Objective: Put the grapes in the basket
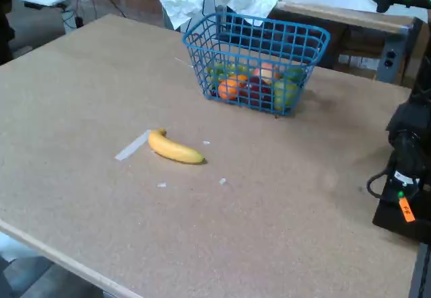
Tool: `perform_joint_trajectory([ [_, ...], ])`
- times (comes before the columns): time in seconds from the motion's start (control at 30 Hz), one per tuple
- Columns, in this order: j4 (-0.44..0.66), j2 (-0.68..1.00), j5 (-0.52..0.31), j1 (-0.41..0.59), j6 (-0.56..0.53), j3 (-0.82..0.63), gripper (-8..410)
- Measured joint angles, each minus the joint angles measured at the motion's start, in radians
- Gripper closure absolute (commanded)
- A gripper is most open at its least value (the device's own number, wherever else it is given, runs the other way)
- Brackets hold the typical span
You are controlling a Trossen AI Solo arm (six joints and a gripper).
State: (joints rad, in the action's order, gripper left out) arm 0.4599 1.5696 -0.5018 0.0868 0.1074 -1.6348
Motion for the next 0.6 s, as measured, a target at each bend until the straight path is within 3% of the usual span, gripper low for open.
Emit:
perform_joint_trajectory([
  [0.6, -0.319, 0.106, 0.177, 0.284, -0.028, 0.318, 403],
])
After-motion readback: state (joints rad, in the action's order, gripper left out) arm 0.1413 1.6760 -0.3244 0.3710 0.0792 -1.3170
